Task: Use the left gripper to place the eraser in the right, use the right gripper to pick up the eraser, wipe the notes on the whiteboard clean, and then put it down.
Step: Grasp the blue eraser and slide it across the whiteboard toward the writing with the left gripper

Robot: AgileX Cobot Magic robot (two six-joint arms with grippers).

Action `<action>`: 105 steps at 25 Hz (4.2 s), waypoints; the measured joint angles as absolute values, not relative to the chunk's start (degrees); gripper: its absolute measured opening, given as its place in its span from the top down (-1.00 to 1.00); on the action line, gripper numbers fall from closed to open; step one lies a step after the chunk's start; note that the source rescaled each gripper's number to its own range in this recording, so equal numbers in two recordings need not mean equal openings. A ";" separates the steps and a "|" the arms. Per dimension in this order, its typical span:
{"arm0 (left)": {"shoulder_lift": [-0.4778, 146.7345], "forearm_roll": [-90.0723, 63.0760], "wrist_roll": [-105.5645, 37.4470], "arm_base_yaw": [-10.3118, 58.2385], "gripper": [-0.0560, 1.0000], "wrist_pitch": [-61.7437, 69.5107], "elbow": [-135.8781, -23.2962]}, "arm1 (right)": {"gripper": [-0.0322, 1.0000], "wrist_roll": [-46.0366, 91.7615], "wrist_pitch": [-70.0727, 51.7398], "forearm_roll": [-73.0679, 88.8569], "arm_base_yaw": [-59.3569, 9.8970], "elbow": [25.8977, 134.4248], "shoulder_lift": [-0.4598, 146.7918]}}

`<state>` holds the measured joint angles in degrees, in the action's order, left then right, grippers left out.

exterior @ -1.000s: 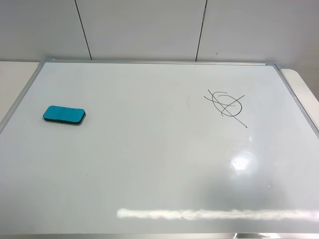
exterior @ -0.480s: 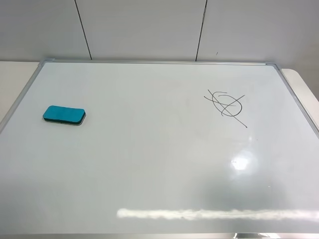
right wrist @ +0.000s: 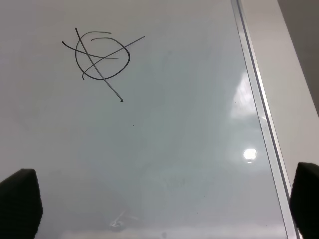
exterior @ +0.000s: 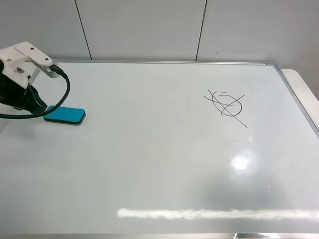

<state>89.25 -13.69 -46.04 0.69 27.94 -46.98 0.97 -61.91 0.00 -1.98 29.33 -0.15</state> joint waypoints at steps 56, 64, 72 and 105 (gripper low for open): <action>115.86 -24.05 -27.55 43.99 0.89 11.77 -61.25 | -1.00 0.97 -61.86 0.00 -1.98 29.29 -0.15; 122.72 -24.19 -24.54 49.79 0.89 15.07 -72.25 | -1.00 0.97 -61.86 0.00 -1.98 29.29 -0.15; 128.25 -24.32 -22.99 51.54 0.89 20.53 -82.60 | -1.00 0.97 -61.86 0.00 -1.98 29.26 -0.15; 137.31 -17.79 -17.94 54.29 0.89 33.90 -103.90 | -1.00 0.97 -61.86 0.00 -1.98 29.22 -0.15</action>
